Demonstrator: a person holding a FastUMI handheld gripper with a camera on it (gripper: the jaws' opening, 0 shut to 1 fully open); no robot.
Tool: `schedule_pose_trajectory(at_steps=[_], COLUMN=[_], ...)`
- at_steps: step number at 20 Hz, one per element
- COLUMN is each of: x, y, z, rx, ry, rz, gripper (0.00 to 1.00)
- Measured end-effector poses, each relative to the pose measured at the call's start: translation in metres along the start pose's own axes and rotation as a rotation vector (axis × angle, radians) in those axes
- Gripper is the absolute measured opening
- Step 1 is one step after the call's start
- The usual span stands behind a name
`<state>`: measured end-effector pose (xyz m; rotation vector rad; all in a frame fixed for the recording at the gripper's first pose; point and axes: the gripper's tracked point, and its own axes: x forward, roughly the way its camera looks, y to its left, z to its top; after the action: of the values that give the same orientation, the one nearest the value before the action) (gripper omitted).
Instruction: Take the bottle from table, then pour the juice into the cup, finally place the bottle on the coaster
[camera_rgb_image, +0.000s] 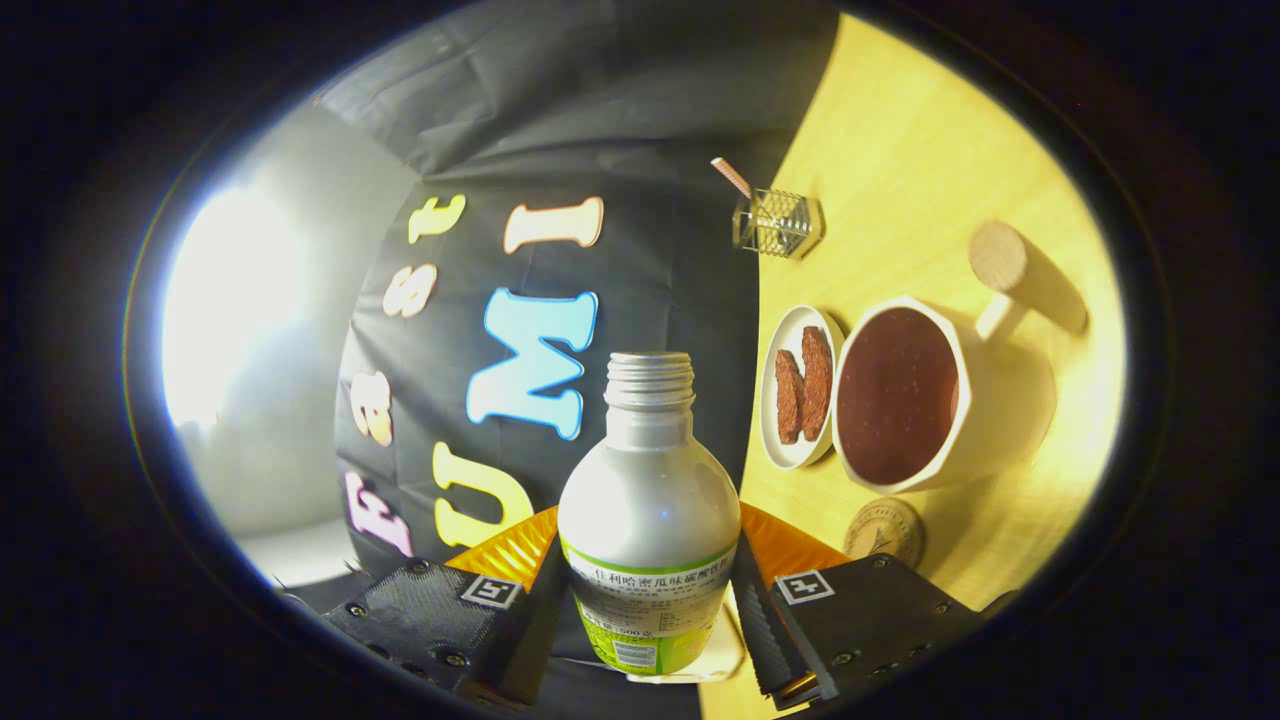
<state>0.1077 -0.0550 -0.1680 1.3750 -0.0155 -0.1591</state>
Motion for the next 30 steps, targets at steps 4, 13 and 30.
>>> schedule_pose_trajectory(at_steps=[4,13,30], x=[-0.004,-0.003,0.027], y=[0.002,0.024,0.042], z=[-0.006,0.003,-0.031], rx=[-0.223,-0.877,-1.390], ry=[0.022,-0.014,-0.049], rz=[-0.034,-0.139,-0.074], gripper=[0.77,0.77,0.78])
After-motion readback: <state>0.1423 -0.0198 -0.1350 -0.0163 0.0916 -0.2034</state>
